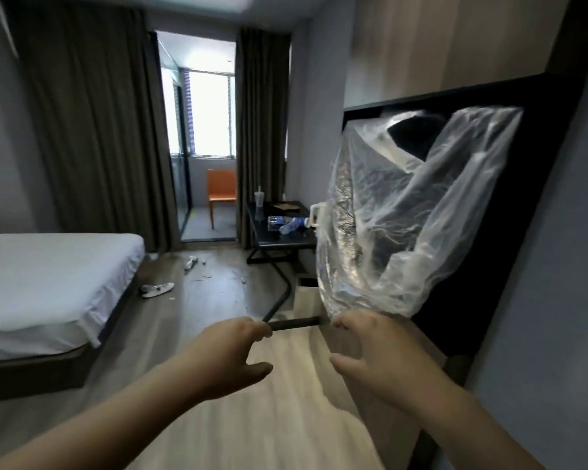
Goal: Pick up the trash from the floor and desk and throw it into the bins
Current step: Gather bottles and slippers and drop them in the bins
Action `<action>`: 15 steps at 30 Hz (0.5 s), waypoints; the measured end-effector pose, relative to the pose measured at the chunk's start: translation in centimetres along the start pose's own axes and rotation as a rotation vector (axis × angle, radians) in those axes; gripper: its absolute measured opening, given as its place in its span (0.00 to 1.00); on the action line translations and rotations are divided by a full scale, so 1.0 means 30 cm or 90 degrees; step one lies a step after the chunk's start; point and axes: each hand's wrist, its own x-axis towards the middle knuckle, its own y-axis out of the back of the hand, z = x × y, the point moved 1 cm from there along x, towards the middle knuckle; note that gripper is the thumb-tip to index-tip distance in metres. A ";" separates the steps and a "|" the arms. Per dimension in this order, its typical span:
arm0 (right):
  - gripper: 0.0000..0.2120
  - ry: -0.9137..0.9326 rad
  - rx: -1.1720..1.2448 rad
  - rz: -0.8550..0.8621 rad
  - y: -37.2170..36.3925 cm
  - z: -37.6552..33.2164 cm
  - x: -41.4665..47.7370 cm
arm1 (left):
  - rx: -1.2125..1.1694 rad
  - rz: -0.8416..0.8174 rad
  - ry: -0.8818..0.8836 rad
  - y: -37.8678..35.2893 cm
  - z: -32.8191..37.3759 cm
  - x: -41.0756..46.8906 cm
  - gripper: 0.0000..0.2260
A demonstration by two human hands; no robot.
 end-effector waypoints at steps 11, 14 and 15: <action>0.23 0.082 0.022 -0.095 -0.317 -0.264 0.469 | -0.023 0.008 0.127 0.018 -0.561 0.009 0.22; 0.23 0.115 0.022 -0.101 -0.389 -0.263 0.632 | -0.014 0.014 0.159 0.011 -0.675 0.084 0.22; 0.22 0.129 0.025 -0.102 -0.413 -0.260 0.687 | -0.007 0.014 0.170 0.010 -0.710 0.114 0.22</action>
